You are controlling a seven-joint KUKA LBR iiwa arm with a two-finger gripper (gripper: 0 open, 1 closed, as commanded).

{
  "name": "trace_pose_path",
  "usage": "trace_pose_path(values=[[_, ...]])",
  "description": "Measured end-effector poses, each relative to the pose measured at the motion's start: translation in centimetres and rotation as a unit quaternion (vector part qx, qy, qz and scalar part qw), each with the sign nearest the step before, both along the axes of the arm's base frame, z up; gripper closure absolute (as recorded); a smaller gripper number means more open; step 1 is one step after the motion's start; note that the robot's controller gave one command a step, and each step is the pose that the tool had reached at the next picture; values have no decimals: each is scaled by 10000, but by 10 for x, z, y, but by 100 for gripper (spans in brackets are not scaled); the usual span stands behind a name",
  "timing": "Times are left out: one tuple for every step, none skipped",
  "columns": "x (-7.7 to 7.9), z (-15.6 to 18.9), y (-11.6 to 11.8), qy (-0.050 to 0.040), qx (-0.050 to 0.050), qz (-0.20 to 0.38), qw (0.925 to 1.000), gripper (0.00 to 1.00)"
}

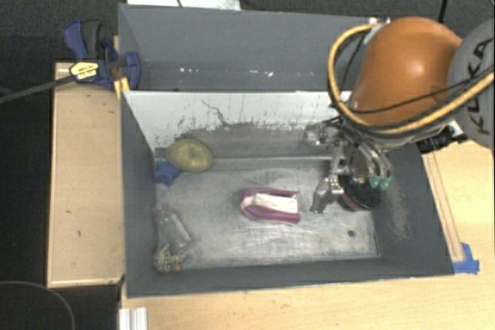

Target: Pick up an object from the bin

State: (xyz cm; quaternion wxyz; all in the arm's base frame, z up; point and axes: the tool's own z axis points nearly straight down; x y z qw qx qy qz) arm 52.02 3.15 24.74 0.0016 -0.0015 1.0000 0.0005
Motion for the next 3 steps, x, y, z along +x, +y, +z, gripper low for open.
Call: trace_pose_path(values=[[0, -164, 11, 34, -2, 847, 9964, 0], [1, -161, 11, 4, -2, 831, 9965, 100], [19, 4, 17, -35, -9, 1429, 9897, 100]])
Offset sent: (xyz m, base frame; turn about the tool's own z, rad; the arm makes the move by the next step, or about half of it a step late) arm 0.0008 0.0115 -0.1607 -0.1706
